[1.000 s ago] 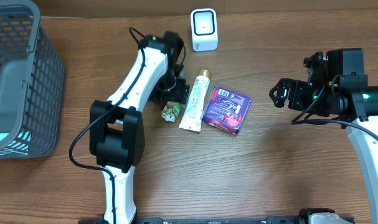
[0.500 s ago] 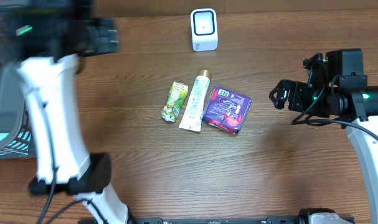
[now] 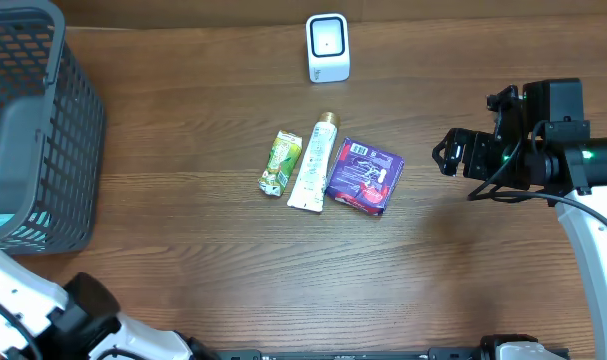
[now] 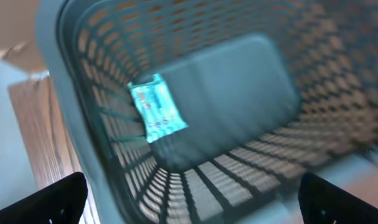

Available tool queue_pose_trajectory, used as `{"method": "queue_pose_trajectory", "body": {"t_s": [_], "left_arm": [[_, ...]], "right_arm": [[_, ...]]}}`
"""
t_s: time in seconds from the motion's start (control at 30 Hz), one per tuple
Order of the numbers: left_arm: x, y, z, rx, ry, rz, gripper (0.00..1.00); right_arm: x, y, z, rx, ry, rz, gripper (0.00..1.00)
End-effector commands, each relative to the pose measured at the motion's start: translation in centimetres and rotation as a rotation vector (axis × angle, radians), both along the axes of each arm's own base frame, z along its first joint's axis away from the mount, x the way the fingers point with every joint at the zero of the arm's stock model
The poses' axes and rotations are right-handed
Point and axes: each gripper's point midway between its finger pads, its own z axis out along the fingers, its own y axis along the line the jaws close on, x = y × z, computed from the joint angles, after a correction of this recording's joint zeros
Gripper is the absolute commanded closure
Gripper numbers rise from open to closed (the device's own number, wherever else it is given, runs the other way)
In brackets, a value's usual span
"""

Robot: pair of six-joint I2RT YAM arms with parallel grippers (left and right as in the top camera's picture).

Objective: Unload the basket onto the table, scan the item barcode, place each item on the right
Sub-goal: 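Release green tea pack and reach left gripper into basket for wipes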

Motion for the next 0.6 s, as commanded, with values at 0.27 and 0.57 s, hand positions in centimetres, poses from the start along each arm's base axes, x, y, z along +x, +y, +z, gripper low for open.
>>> {"method": "queue_pose_trajectory", "body": {"t_s": [0.27,0.57], "left_arm": [[2.9,5.8,-14.8,-0.269,0.190,0.099,0.00],[2.3,6.4,-19.7,-0.348,0.305,0.134,0.00]], "right_arm": [[0.4,0.0,1.0,0.003,-0.033,0.003,0.00],[0.4,0.0,1.0,0.003,-0.032,0.002,0.00]]}}
